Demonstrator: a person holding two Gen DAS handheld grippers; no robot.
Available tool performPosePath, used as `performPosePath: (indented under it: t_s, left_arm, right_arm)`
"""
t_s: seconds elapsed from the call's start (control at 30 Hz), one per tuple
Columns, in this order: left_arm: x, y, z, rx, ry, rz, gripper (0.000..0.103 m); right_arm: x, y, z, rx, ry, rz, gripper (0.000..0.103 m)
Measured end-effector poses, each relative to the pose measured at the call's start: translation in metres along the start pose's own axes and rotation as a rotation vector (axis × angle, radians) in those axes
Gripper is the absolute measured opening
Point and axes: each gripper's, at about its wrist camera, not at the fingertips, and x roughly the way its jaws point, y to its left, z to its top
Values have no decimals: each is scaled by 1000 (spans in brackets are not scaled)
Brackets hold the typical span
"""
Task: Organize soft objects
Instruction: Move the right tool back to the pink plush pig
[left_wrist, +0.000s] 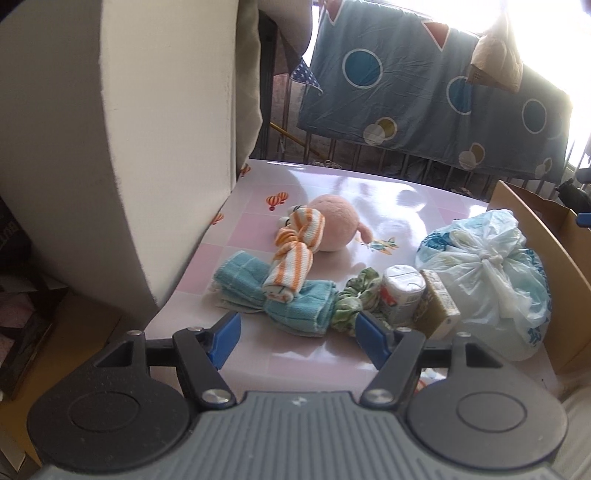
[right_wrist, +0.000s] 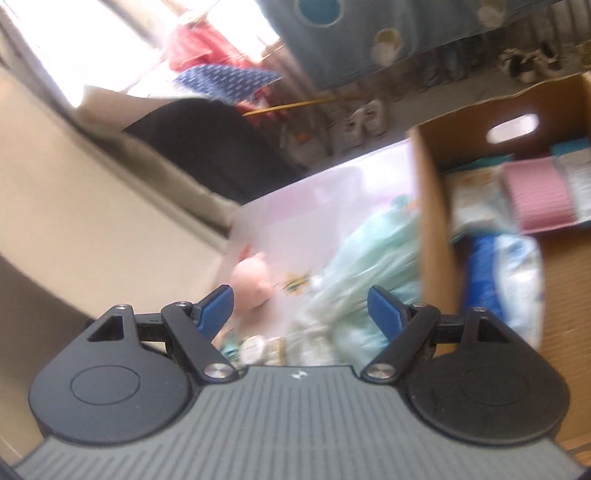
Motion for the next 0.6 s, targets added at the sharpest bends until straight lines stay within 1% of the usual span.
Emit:
performPosePath:
  t_s: [0.13, 0.27, 0.37, 0.43, 0.5, 0.6]
  left_arm:
    - [-2, 6, -5, -8, 0, 10, 70]
    - [0, 10, -7, -26, 8, 5, 69]
    - [5, 12, -5, -35, 14, 0, 69]
    - [9, 12, 1, -34, 12, -6, 68]
    - [14, 10, 12, -22, -2, -17, 68]
    - [27, 1, 36, 36, -32, -37, 68]
  right_arm:
    - [37, 28, -20, -8, 62, 86, 80]
    - [78, 54, -42, -14, 145, 148, 80]
    - [108, 71, -55, -17, 201, 166, 80]
    - [125, 80, -57, -14, 223, 172, 80]
    - [142, 88, -55, -9, 234, 166, 80]
    - [166, 94, -43, 22, 238, 144, 80]
